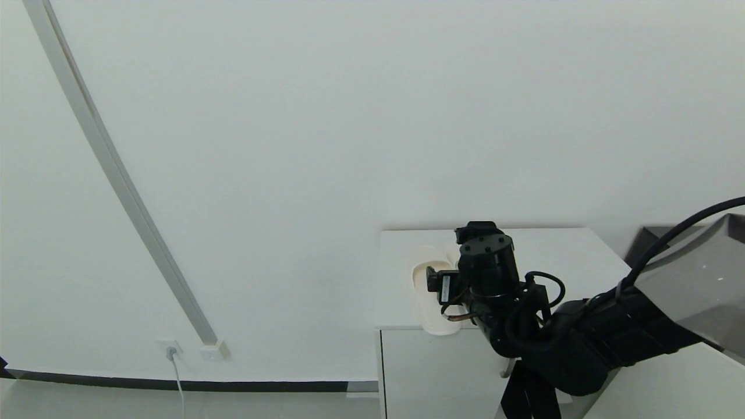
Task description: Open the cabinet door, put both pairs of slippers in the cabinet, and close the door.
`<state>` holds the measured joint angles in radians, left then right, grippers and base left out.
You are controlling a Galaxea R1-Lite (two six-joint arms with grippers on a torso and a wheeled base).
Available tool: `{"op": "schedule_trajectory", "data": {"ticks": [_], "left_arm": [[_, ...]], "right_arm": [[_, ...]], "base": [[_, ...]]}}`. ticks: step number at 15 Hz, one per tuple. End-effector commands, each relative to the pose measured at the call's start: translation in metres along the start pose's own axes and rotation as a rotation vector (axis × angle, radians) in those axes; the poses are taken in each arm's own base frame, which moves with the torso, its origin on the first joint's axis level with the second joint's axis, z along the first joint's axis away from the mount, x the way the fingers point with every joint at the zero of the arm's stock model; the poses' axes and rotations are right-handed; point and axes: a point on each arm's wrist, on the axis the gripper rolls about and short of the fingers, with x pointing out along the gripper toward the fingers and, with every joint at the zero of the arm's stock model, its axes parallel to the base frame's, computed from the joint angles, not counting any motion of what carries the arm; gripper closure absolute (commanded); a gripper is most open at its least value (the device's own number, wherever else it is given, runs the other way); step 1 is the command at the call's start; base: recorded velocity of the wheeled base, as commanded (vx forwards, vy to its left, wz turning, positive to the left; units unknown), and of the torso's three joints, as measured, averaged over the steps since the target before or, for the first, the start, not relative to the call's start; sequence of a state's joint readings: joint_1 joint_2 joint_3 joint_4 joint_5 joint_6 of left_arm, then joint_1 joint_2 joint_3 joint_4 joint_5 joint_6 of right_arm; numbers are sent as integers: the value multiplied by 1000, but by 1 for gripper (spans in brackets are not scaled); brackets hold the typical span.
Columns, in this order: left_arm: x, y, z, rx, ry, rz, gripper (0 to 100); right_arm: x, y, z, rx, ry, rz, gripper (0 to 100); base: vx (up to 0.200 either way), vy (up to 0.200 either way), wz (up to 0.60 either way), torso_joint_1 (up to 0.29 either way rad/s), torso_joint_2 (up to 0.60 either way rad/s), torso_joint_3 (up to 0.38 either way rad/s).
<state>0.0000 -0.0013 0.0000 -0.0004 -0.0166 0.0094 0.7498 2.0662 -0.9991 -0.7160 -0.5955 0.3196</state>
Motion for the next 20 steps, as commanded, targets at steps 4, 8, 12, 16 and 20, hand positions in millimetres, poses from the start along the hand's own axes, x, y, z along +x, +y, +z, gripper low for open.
{"op": "schedule_trajectory", "data": {"ticks": [4, 8, 12, 16, 20], "left_arm": [[0, 0, 0, 0, 0, 1, 100], [0, 0, 0, 0, 0, 1, 100], [0, 0, 0, -2, 0, 1, 100], [0, 0, 0, -5, 0, 3, 100], [0, 0, 0, -5, 0, 3, 100]], "right_arm": [[31, 2, -22, -17, 31, -29, 0], [49, -4, -29, -2, 26, -22, 0], [61, -7, -37, -19, 9, -18, 0], [83, -10, -41, -32, -15, -37, 0], [96, -13, -42, -23, -17, -26, 0]], "base": [[0, 0, 0, 0, 0, 0], [0, 0, 0, 0, 0, 0], [0, 0, 0, 0, 0, 0], [0, 0, 0, 0, 0, 0], [0, 0, 0, 0, 0, 0]]}}
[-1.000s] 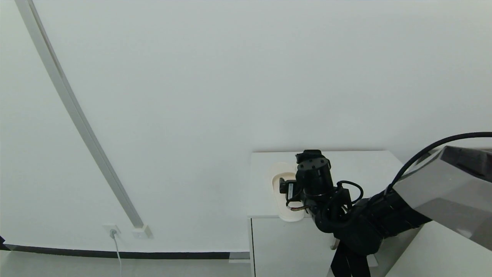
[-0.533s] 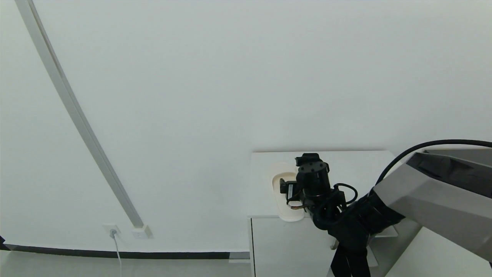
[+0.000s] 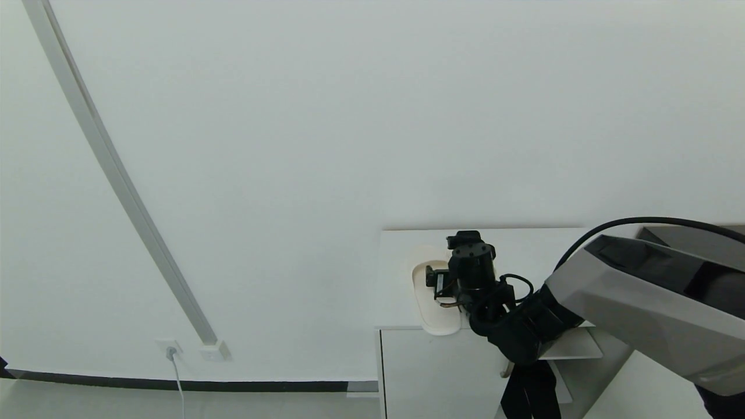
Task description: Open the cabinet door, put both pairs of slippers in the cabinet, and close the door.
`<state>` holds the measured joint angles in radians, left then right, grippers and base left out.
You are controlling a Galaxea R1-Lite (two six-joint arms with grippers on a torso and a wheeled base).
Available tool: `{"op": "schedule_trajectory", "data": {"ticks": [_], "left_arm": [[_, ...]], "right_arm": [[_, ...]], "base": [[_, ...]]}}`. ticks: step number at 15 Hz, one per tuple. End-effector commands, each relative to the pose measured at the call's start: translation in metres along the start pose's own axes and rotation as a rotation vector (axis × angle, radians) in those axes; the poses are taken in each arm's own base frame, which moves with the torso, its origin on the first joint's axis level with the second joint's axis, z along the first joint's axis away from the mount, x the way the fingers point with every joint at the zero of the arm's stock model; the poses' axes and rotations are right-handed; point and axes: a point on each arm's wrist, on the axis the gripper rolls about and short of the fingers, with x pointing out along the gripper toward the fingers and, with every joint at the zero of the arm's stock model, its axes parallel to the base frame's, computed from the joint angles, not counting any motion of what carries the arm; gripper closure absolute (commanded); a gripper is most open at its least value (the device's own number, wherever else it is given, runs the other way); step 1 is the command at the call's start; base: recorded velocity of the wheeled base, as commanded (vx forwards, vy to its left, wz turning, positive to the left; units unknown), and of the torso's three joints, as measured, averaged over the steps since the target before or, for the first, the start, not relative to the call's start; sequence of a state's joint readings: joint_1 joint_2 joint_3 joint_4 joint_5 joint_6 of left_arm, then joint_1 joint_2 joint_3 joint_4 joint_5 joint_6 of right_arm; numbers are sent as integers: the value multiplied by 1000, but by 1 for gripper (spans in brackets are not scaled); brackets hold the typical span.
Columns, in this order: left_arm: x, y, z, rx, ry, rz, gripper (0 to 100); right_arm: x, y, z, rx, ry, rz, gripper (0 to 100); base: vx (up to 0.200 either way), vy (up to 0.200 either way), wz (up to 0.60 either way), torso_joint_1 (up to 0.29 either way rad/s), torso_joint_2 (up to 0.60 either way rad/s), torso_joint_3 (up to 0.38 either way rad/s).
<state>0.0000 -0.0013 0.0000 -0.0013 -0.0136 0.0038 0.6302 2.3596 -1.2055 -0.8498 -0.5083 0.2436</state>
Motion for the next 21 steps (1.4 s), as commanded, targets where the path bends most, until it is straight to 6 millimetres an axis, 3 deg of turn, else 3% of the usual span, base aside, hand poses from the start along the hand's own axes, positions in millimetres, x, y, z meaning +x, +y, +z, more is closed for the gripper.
{"op": "schedule_trajectory", "data": {"ticks": [1, 7, 8, 16, 21], "left_arm": [[0, 0, 0, -1, 1, 0, 100], [0, 0, 0, -5, 1, 1, 100], [0, 0, 0, -5, 1, 0, 100], [0, 0, 0, -5, 1, 1, 100], [0, 0, 0, -5, 1, 1, 100]], "right_arm": [[6, -1, -6, -3, 11, 3, 0], [12, -4, -12, -5, 21, -3, 0], [13, -4, -12, -4, 21, -3, 100], [8, -2, -7, -9, 8, 6, 100], [-13, 2, 14, -1, -29, 36, 100]], "base": [[0, 0, 0, 0, 0, 0], [0, 0, 0, 0, 0, 0], [0, 0, 0, 0, 0, 0], [0, 0, 0, 0, 0, 0], [0, 0, 0, 0, 0, 0]]}}
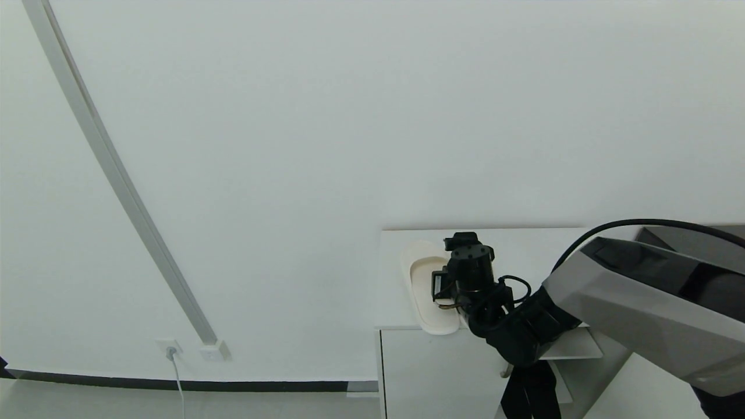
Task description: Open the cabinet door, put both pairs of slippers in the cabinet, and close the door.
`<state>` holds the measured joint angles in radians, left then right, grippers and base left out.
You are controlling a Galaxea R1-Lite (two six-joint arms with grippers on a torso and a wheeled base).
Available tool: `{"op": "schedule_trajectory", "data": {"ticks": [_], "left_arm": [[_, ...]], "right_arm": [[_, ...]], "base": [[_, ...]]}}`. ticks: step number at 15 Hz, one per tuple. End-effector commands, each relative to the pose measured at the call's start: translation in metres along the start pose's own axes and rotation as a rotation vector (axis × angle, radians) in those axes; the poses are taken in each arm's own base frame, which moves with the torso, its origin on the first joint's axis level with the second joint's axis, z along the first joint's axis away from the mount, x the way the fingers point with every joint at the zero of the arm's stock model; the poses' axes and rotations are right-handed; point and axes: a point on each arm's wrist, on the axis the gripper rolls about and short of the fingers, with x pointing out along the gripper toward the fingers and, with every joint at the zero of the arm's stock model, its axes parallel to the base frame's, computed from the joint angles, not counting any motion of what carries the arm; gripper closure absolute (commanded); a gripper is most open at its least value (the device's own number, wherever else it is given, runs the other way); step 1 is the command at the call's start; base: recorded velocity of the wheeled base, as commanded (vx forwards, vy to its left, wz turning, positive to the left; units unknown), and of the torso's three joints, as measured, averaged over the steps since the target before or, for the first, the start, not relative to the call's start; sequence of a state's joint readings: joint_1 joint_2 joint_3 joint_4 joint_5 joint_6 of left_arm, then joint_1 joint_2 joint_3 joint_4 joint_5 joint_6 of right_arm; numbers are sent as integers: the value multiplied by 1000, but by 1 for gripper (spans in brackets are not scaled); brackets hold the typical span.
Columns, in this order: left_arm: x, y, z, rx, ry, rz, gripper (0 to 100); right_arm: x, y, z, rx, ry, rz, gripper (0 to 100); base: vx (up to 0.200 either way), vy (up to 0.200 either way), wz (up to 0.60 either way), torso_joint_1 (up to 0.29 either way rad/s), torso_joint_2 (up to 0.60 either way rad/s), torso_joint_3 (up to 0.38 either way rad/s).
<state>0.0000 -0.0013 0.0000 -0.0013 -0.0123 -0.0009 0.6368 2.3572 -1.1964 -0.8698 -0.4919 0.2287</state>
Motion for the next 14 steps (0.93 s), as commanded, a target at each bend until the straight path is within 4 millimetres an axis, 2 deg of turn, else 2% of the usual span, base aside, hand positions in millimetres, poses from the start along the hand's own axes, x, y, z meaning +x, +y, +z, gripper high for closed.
{"op": "schedule_trajectory", "data": {"ticks": [1, 3, 6, 8, 10, 14], "left_arm": [[0, 0, 0, -1, 1, -1, 100], [0, 0, 0, 1, 1, 0, 100], [0, 0, 0, 9, 1, -3, 100], [0, 0, 0, 7, 1, -3, 100], [0, 0, 0, 4, 1, -1, 100], [0, 0, 0, 1, 1, 0, 100]], "right_arm": [[-22, -4, 26, 5, -43, 18, 100], [-60, -13, 46, -22, -60, 84, 100], [-139, -20, 47, -63, -12, 240, 100], [-182, -27, 53, -72, -5, 377, 100], [-200, -33, 54, -74, 5, 424, 100], [-195, -33, 45, -84, 38, 421, 100]], "base": [[0, 0, 0, 0, 0, 0], [0, 0, 0, 0, 0, 0], [0, 0, 0, 0, 0, 0], [0, 0, 0, 0, 0, 0], [0, 0, 0, 0, 0, 0], [0, 0, 0, 0, 0, 0]]}}
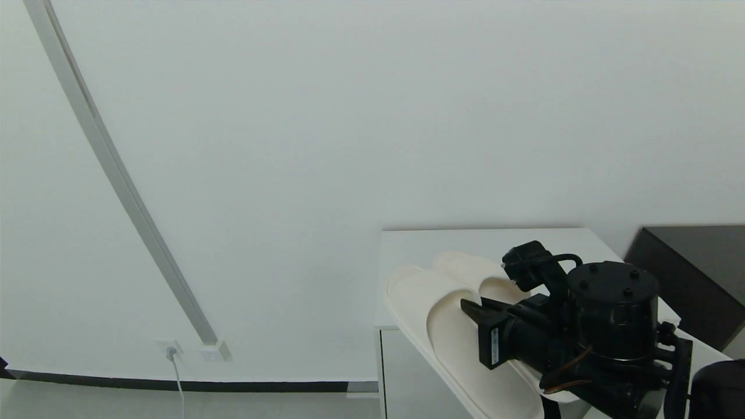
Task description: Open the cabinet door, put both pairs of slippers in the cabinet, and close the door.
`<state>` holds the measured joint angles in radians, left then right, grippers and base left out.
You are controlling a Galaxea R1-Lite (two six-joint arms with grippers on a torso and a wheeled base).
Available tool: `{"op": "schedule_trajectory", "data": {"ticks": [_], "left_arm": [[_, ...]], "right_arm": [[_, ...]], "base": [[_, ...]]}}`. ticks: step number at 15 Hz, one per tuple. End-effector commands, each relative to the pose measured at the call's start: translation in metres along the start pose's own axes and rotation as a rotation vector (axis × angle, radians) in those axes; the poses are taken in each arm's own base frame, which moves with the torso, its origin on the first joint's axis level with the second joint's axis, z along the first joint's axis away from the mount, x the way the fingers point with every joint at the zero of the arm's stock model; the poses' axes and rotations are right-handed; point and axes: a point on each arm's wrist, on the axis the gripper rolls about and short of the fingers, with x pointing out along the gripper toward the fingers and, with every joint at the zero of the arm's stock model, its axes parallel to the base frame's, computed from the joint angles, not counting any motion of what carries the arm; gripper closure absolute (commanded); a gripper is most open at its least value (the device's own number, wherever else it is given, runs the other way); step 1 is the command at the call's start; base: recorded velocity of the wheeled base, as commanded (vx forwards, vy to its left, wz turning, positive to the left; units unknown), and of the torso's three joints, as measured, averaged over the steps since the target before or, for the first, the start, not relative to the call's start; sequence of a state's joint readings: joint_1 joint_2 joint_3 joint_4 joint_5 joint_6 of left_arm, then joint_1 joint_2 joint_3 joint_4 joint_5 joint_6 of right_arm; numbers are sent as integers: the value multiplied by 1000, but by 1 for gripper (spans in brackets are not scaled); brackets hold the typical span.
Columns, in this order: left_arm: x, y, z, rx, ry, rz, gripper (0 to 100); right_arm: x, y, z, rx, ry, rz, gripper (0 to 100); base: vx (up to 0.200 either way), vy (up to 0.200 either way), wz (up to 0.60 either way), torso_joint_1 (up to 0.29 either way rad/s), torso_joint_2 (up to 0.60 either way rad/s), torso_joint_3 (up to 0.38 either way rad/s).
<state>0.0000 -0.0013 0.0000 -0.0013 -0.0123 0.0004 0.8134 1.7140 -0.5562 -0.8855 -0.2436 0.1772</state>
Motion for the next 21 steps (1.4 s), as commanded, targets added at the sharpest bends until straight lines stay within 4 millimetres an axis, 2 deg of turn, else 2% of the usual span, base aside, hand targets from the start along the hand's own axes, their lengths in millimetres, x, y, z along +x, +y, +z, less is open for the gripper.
{"op": "schedule_trajectory", "data": {"ticks": [1, 8, 17, 21], "left_arm": [[0, 0, 0, 0, 1, 0, 100], [0, 0, 0, -2, 1, 0, 100], [0, 0, 0, -2, 1, 0, 100], [0, 0, 0, -2, 1, 0, 100]], "right_arm": [[-5, 0, 0, 1, -3, 4, 100], [0, 2, -6, -9, 20, 0, 100], [2, 3, -9, -12, 30, 0, 100], [2, 3, -11, -14, 35, 2, 100]], "base": [[0, 0, 0, 0, 0, 0], [0, 0, 0, 0, 0, 0], [-200, 0, 0, 1, 2, 4], [0, 0, 0, 0, 0, 0]]}}
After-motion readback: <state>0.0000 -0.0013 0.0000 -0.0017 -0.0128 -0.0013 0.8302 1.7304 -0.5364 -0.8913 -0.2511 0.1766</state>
